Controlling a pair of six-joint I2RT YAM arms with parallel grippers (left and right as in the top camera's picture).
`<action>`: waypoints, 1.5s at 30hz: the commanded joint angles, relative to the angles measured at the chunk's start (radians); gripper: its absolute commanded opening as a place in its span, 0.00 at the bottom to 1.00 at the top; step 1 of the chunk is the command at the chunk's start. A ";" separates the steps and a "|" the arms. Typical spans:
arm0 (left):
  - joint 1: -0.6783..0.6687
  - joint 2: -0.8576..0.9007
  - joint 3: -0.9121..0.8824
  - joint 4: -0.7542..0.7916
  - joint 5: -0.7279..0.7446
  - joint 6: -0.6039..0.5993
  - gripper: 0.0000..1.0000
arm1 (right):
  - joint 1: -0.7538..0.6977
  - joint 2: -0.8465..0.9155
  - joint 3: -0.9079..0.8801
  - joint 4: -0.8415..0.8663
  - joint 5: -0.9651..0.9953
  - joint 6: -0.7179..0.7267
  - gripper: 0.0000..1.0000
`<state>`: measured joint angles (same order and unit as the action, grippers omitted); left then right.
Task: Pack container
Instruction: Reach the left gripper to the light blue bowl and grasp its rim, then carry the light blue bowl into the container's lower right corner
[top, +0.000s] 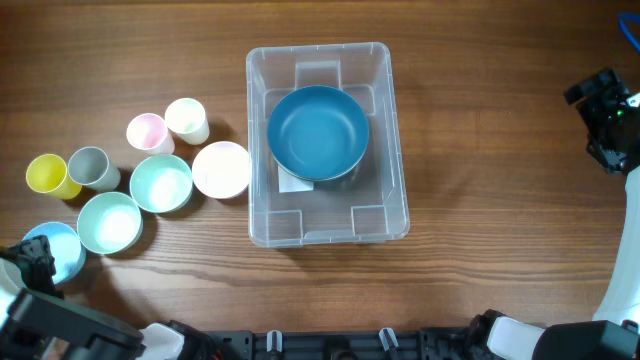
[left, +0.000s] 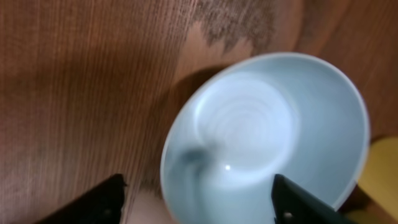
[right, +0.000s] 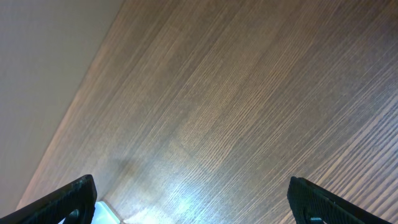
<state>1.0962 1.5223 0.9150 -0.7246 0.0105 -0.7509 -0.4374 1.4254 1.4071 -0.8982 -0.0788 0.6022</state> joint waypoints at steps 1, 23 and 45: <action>0.008 0.059 0.013 0.022 0.015 0.018 0.60 | 0.002 0.004 0.000 0.000 -0.005 0.011 1.00; 0.135 -0.102 0.196 -0.201 0.195 0.028 0.04 | 0.002 0.004 0.000 0.000 -0.005 0.010 1.00; -1.498 -0.204 0.231 0.055 0.023 0.307 0.04 | 0.002 0.004 0.000 0.000 -0.005 0.010 1.00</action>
<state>-0.2474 1.2671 1.1355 -0.6533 0.2317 -0.5385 -0.4374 1.4265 1.4071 -0.9005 -0.0784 0.6025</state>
